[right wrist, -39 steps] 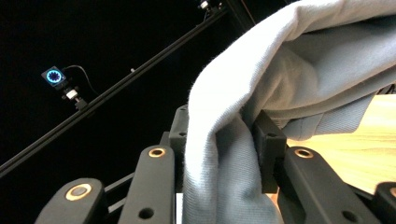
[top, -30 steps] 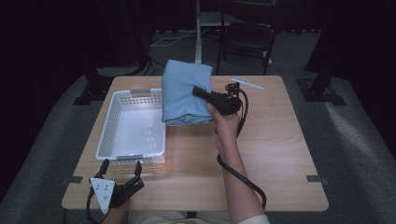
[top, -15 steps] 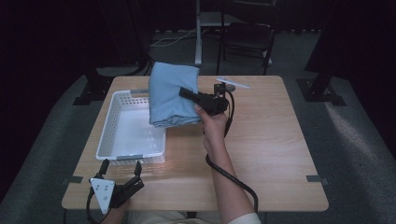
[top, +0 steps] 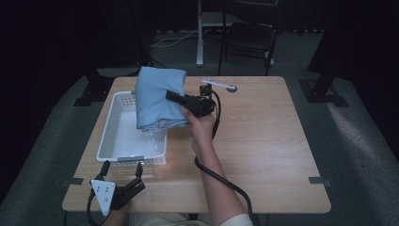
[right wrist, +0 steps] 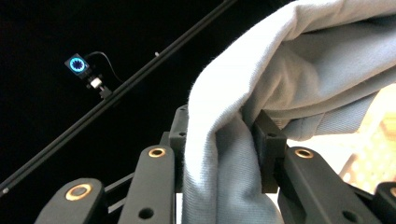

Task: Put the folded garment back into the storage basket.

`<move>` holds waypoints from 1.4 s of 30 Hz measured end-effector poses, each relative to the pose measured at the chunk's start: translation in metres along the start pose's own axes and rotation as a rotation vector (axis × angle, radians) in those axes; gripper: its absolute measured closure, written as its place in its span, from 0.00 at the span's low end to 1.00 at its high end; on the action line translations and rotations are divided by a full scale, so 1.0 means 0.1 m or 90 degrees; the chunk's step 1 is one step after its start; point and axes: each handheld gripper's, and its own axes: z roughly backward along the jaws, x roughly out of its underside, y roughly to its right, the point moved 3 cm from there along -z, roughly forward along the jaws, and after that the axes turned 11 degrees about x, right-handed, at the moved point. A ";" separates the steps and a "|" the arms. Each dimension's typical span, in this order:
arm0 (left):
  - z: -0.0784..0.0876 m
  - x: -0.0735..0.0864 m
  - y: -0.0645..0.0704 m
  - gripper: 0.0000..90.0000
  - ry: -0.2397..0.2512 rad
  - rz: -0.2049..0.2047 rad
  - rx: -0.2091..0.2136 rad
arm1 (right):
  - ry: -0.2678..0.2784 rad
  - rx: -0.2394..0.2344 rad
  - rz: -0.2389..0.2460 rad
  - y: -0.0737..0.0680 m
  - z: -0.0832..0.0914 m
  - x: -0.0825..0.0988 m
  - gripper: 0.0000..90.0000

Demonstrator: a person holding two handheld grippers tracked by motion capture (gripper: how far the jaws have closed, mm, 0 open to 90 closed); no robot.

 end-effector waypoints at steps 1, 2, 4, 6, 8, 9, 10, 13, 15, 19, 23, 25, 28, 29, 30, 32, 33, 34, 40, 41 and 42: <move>0.00 0.00 0.00 0.02 0.000 0.000 0.002 | 0.000 0.000 0.000 0.00 0.00 0.00 0.75; 0.00 0.00 0.00 0.02 0.001 0.001 0.003 | -0.007 -0.003 0.000 -0.03 -0.06 0.02 0.75; 0.00 0.00 0.00 0.02 -0.001 0.000 0.004 | -0.012 -0.011 -0.003 -0.06 -0.14 0.05 0.75; 0.00 0.00 0.00 0.02 0.000 0.000 0.005 | -0.017 -0.013 -0.005 -0.09 -0.19 0.07 0.75; 0.00 0.00 0.00 0.02 0.000 0.001 0.005 | -0.023 -0.015 -0.011 -0.10 -0.25 0.09 0.75; 0.00 0.00 0.00 0.02 0.000 0.001 0.005 | -0.025 -0.016 -0.010 -0.12 -0.28 0.10 0.75; 0.00 0.00 0.00 0.02 0.001 0.000 0.005 | -0.026 -0.018 -0.009 -0.13 -0.30 0.11 0.75; 0.00 0.00 0.00 0.02 0.000 0.000 0.005 | -0.033 -0.024 -0.009 -0.16 -0.37 0.14 0.75; 0.00 0.00 0.00 0.02 0.000 0.000 0.005 | -0.036 -0.027 -0.006 -0.19 -0.42 0.16 0.75; 0.00 0.00 0.00 0.02 0.001 0.001 0.004 | -0.048 -0.034 -0.004 -0.25 -0.52 0.20 0.75; 0.00 0.00 0.00 0.02 0.001 0.001 0.006 | -0.056 -0.041 -0.006 -0.30 -0.62 0.23 0.75; 0.00 0.00 0.00 0.02 0.002 0.000 0.006 | -0.059 -0.042 -0.010 -0.31 -0.66 0.26 0.75; 0.00 0.00 0.00 0.02 0.001 0.000 0.008 | -0.063 -0.044 -0.016 -0.33 -0.73 0.32 0.75; 0.01 0.00 0.00 0.02 0.003 0.001 0.009 | -0.067 -0.044 -0.016 -0.34 -0.75 0.33 0.75; 0.01 0.00 0.00 0.02 0.004 0.002 0.008 | -0.069 -0.045 -0.020 -0.34 -0.78 0.35 0.75; 0.01 0.00 0.00 0.02 0.004 0.002 0.010 | -0.069 -0.047 -0.023 -0.35 -0.82 0.37 0.75; 0.01 0.00 0.00 0.02 0.005 0.002 0.010 | -0.071 -0.047 -0.026 -0.36 -0.83 0.38 0.75; 0.01 0.00 0.00 0.02 0.005 0.002 0.011 | -0.072 -0.047 -0.029 -0.36 -0.85 0.38 0.75; 0.01 0.00 0.00 0.02 0.006 0.003 0.012 | -0.077 -0.036 -0.036 -0.35 -0.93 0.45 0.75; 0.01 0.00 0.00 0.02 0.006 0.003 0.012 | -0.082 -0.034 -0.038 -0.36 -0.94 0.46 0.75; 0.01 0.00 0.00 0.02 0.006 0.003 0.013 | -0.084 -0.032 -0.036 -0.36 -0.95 0.47 0.75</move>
